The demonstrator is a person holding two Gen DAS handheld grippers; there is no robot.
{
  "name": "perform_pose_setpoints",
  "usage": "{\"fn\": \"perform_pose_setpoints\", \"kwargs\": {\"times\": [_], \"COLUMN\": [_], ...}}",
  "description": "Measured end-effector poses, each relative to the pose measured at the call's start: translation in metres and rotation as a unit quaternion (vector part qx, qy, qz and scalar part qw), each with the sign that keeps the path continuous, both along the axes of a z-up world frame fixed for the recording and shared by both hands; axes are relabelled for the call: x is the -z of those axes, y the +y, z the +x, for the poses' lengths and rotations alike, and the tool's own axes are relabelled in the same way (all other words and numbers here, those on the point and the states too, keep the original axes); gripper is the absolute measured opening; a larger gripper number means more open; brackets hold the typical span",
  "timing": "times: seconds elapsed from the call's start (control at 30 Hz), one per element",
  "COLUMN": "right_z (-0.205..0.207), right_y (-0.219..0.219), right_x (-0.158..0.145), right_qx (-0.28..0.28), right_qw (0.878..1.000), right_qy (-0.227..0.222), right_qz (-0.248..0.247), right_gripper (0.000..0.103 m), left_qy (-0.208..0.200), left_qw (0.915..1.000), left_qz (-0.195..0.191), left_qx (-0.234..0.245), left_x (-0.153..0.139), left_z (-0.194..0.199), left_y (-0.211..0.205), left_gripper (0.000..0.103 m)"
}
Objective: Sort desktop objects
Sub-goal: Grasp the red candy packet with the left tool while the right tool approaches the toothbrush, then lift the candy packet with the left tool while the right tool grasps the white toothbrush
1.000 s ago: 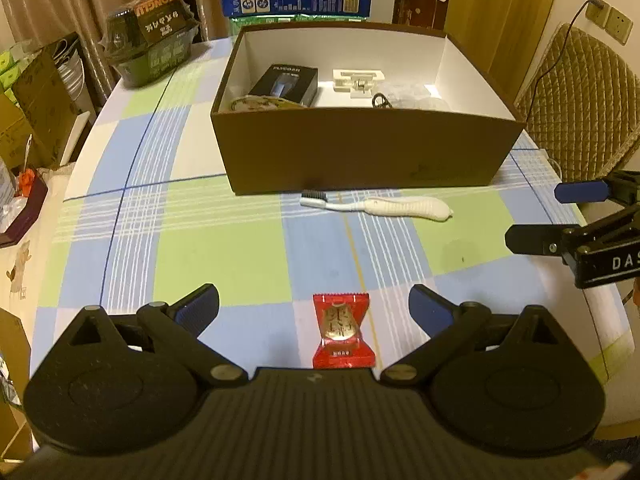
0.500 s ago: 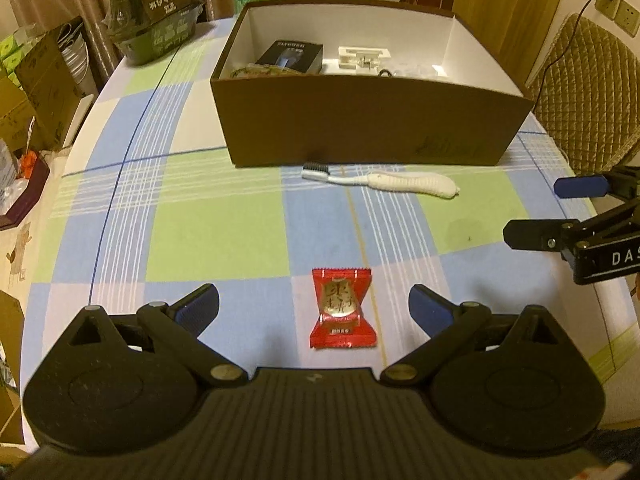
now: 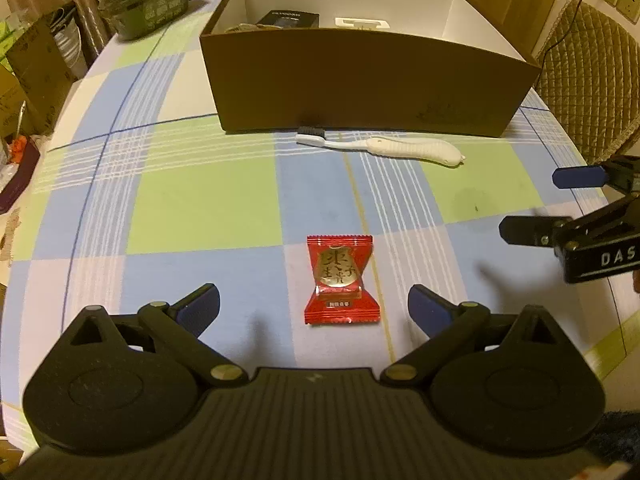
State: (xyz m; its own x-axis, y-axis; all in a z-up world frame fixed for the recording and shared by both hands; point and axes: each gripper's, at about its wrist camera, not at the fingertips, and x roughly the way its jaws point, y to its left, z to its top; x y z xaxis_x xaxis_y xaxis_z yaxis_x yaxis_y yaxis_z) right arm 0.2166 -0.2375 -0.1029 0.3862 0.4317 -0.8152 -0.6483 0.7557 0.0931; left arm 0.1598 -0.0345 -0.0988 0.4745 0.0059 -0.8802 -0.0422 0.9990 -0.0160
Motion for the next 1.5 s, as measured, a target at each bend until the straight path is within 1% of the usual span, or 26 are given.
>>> {"fn": "perform_pose_setpoints", "kwargs": {"times": [0.17,0.3,0.47,0.6,0.67,0.8,0.9,0.97,1.03,1.07,1.17,1.23,1.37,1.5], "right_z": [0.004,0.009,0.012,0.015,0.016,0.017,0.019,0.019,0.019,0.02,0.022,0.024,0.03,0.038], "right_y": [-0.002,-0.005,-0.009,-0.012,-0.013,-0.014,-0.015,-0.015,-0.014,-0.013,-0.009,-0.006,0.006,0.019], "right_x": [0.008,0.014,0.019,0.023,0.025,0.027,0.029,0.029,0.029,0.029,0.031,0.031,0.033,0.035], "right_qx": [0.01,0.023,0.036,0.045,0.048,0.051,0.055,0.056,0.053,0.051,0.042,0.033,0.002,-0.035], "right_qw": [1.0,0.999,0.999,0.998,0.998,0.998,0.997,0.997,0.997,0.998,0.998,0.999,1.0,0.998], "right_qy": [0.019,0.03,0.03,0.037,0.04,0.046,0.05,0.049,0.047,0.045,0.038,0.029,-0.001,-0.039], "right_qz": [0.003,-0.004,-0.009,-0.008,-0.009,-0.01,-0.008,-0.006,-0.002,-0.001,0.002,0.005,0.01,0.015], "right_gripper": [0.101,0.101,0.101,0.101,0.101,0.101,0.101,0.101,0.101,0.101,0.101,0.101,0.101,0.1], "left_qy": [0.004,0.001,-0.002,0.0,0.002,0.008,0.009,0.009,0.011,0.014,0.018,0.018,0.013,0.012], "left_qw": [1.0,0.9999,0.9997,0.9994,0.9992,0.9988,0.9988,0.9988,0.9988,0.9988,0.9992,0.9994,0.9999,0.9989], "left_qz": [-0.008,-0.008,-0.013,-0.012,-0.006,-0.013,-0.011,-0.007,-0.01,-0.013,-0.015,-0.014,-0.009,-0.002], "left_qx": [0.0,0.007,0.02,0.034,0.041,0.047,0.047,0.048,0.047,0.046,0.034,0.025,-0.003,-0.044], "left_x": [0.01,0.016,0.023,0.03,0.033,0.038,0.041,0.043,0.045,0.046,0.048,0.049,0.048,0.048], "left_z": [0.005,0.009,0.015,0.019,0.021,0.025,0.029,0.031,0.032,0.033,0.033,0.032,0.03,0.029], "left_y": [0.001,0.001,0.001,-0.001,-0.003,-0.002,-0.002,-0.002,0.0,0.002,0.008,0.015,0.035,0.06], "left_gripper": [0.099,0.098,0.092,0.081,0.079,0.073,0.067,0.06,0.047,0.044,0.041,0.037,0.034,0.033]}}
